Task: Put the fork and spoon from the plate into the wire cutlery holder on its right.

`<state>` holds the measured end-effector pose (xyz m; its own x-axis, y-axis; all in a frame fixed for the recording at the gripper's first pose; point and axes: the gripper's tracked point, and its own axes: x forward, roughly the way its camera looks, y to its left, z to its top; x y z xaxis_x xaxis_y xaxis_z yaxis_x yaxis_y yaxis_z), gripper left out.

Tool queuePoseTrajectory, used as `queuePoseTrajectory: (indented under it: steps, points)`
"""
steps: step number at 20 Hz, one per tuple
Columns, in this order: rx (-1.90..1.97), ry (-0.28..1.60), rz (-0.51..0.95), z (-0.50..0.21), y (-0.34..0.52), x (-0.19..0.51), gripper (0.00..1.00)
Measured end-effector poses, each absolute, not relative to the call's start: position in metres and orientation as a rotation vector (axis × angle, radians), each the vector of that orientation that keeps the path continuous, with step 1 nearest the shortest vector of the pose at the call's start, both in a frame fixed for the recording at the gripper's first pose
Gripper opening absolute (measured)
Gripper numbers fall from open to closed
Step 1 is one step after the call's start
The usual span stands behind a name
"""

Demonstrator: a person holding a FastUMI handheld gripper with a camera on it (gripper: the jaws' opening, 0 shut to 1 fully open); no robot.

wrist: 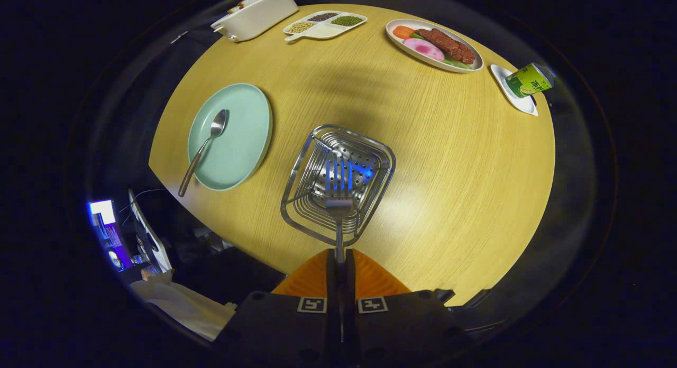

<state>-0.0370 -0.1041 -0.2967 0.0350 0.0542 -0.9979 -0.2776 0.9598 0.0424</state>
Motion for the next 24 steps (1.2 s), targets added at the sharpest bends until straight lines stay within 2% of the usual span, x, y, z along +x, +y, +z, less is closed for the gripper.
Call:
queuePoseTrajectory:
  steps: [6, 8, 10, 13, 14, 15, 24]
  points:
    - [-0.162, 1.514, 0.254, -0.296, -0.104, -0.035, 0.12]
    - [-0.169, 1.501, 0.253, -0.293, -0.107, -0.034, 0.18]
    - [-0.155, 1.469, 0.264, -0.288, -0.104, -0.030, 0.34]
    - [-0.111, 1.386, 0.257, -0.269, -0.101, -0.015, 0.79]
    - [-0.100, 1.347, 0.245, -0.260, -0.102, -0.009, 0.85]
    - [-0.088, 1.302, 0.242, -0.249, -0.099, -0.001, 1.00]
    - [-0.026, 0.910, 0.243, -0.165, -0.043, 0.032, 1.00]
